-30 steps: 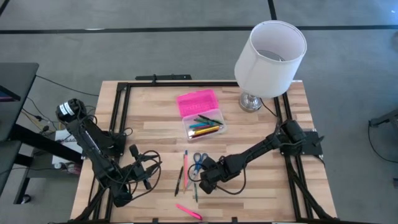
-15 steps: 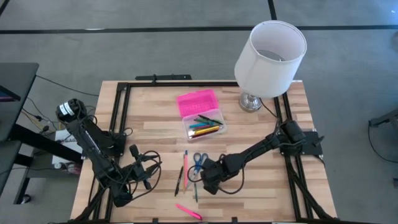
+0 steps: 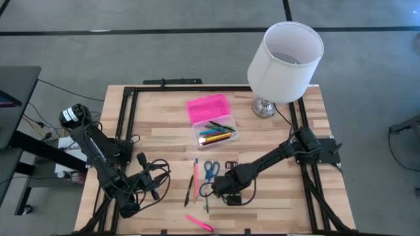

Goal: Pick & place school supplies into a supply box
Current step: Put the right green crayon into the pink supply box

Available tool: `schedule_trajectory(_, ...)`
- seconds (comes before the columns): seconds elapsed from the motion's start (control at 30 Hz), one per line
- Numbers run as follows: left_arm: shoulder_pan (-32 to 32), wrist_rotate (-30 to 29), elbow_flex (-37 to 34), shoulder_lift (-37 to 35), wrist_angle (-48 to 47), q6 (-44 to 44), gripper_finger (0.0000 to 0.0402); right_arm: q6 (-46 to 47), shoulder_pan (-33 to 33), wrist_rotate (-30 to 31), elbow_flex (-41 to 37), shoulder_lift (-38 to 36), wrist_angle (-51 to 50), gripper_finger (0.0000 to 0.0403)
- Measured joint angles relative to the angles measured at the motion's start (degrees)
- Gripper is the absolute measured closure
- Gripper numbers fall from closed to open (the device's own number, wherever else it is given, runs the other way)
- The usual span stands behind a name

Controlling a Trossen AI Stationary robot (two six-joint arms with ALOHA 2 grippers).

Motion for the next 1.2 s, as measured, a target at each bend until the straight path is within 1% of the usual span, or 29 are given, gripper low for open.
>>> schedule_trajectory(0.07,0.01,0.34,0.00,0.00,0.00,0.01,0.0271,-0.42,-0.33,0.89,0.00,-0.02,-1.14,0.0308)
schedule_trajectory(0.13,0.01,0.37,0.00,0.00,-0.01,0.01,0.0271,1.40,-0.85,0.87,0.00,-0.02,-1.56,0.0308)
schedule_trajectory(0.4,0.01,0.36,-0.02,0.00,-0.42,-0.07,0.0271,13.35,-2.84,-0.04,4.20,0.55,-6.92,0.0308)
schedule_trajectory(0.5,0.01,0.36,-0.02,0.00,-0.43,-0.21,0.0272,18.03,-3.56,-0.22,5.93,0.35,-10.70,0.0308)
schedule_trajectory(0.6,0.01,0.44,-0.02,0.00,-0.44,-0.21,0.0271,21.78,-3.47,-0.51,6.03,0.33,-14.56,0.0307)
schedule_trajectory(0.87,0.01,0.62,-0.02,0.00,-0.46,-0.21,0.0271,28.00,-3.42,-0.64,6.16,0.31,-20.18,0.0299)
schedule_trajectory(1.03,0.01,0.66,-0.02,0.00,-0.46,-0.21,0.0272,29.57,-2.26,-0.72,6.18,0.26,-22.36,0.0300)
schedule_trajectory(1.2,0.01,1.14,-0.02,-0.01,-0.44,-0.23,0.0271,32.20,-1.43,-1.16,3.20,0.10,-22.93,0.0300)
